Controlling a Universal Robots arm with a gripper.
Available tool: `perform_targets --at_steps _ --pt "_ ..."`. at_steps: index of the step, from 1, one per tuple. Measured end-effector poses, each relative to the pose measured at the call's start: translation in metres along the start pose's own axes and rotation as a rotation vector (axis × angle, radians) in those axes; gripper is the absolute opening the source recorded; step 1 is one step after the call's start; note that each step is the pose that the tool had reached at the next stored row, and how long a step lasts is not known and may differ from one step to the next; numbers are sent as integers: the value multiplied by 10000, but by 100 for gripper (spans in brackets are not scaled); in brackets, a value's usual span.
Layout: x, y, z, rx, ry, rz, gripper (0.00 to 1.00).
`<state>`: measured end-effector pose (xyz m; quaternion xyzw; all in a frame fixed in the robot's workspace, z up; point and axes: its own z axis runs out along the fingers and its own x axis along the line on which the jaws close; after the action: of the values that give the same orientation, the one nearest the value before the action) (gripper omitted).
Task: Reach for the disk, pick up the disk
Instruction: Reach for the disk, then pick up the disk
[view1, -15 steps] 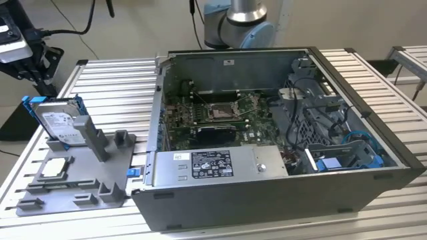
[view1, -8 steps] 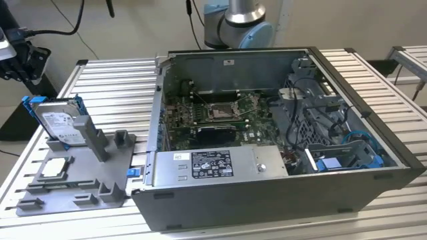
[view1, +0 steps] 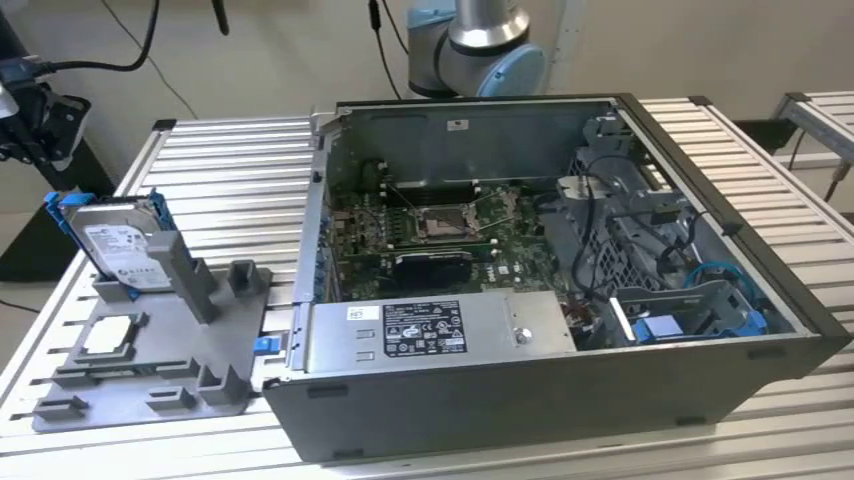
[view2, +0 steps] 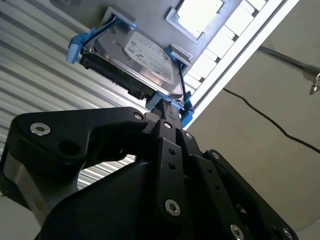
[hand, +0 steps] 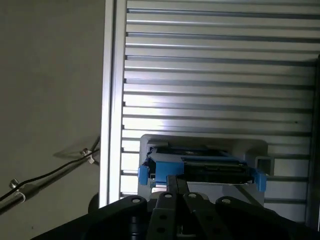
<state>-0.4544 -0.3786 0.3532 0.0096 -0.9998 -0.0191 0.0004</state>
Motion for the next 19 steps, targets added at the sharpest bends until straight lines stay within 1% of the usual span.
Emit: perform_targets --at_steps 7,10,12,19 --pt "2 0 0 0 0 0 0" --pt "3 0 0 0 5 -134 0" --pt "3 0 0 0 14 -379 0" --pt "2 0 1 0 63 -1658 0"
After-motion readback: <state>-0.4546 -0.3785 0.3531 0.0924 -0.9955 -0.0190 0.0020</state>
